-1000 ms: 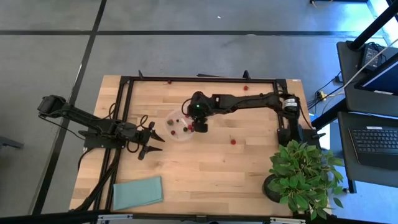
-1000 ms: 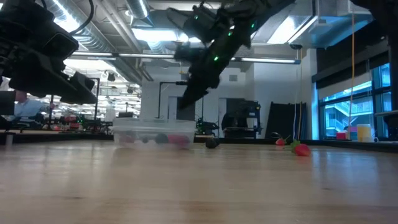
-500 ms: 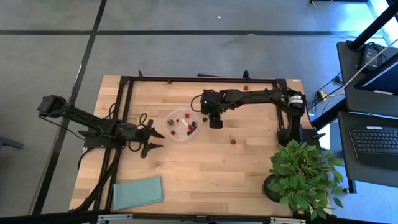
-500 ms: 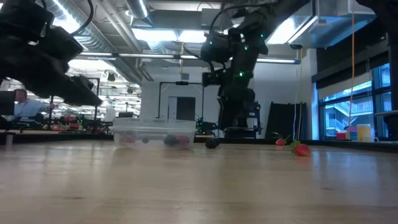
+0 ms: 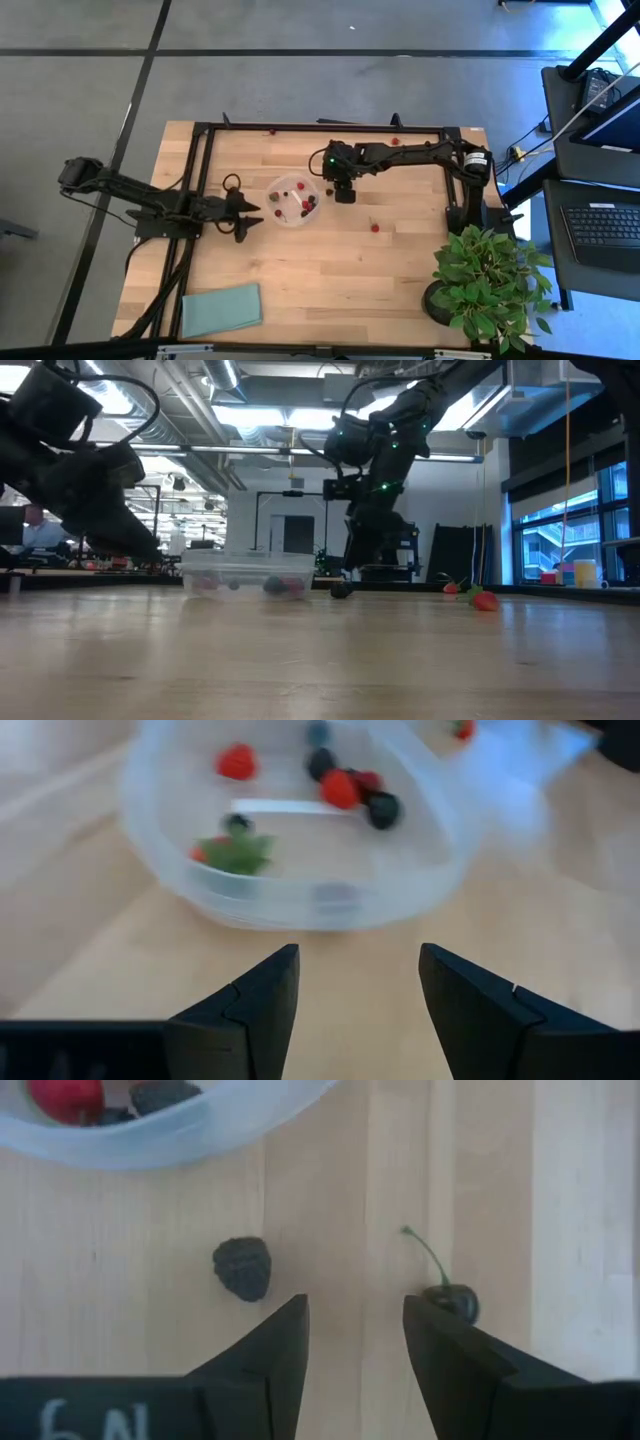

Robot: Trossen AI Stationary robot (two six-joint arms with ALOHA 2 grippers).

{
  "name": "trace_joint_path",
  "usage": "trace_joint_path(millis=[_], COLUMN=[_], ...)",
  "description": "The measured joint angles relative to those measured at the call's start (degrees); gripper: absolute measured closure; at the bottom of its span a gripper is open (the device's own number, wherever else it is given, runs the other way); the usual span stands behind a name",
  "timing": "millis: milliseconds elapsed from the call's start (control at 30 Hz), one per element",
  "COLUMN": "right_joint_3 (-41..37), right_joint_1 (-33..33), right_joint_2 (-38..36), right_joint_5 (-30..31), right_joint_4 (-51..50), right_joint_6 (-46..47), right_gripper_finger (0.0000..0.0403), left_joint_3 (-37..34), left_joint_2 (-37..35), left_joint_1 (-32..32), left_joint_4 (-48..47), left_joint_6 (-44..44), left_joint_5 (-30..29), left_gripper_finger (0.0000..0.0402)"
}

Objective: Pick and placing Produce into tupperware
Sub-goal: Adjust the transparent container

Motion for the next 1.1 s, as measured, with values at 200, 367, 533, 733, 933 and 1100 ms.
trace_joint_path(millis=[200,367,533,733,933,1100], right_joint_3=[0.0,0.0,0.0,0.0,0.0,0.0], right_joint_1=[0.0,0.0,0.0,0.0,0.0,0.0], right_joint_2=[0.0,0.0,0.0,0.0,0.0,0.0], right_joint_5=[0.0,0.0,0.0,0.0,0.0,0.0], right_joint_4=[1.4,0.3,-0.3,-0.3,-0.3,-0.3], right_joint_6=[-0.5,-0.9,-1.0,-0.9,-0.9,-0.9], right_gripper_finger=[0.0237,0.0238,0.0237,0.0238,0.0238,0.0237], left_joint_3=[0.0,0.0,0.1,0.1,0.1,0.1], left_joint_2=[0.0,1.1,3.8,7.5,10.5,12.7], left_joint_1=[4.6,8.4,11.8,14.1,16.4,19.3], left_joint_4=[-0.4,-0.7,-0.5,3.6,5.3,11.5], left_joint_6=[0.0,-0.1,-1.2,-1.1,-1.0,2.6], left_joint_5=[-0.6,-0.6,1.8,2.2,2.3,2.3], left_gripper_finger=[0.0202,0.0202,0.0202,0.0202,0.0202,0.0202])
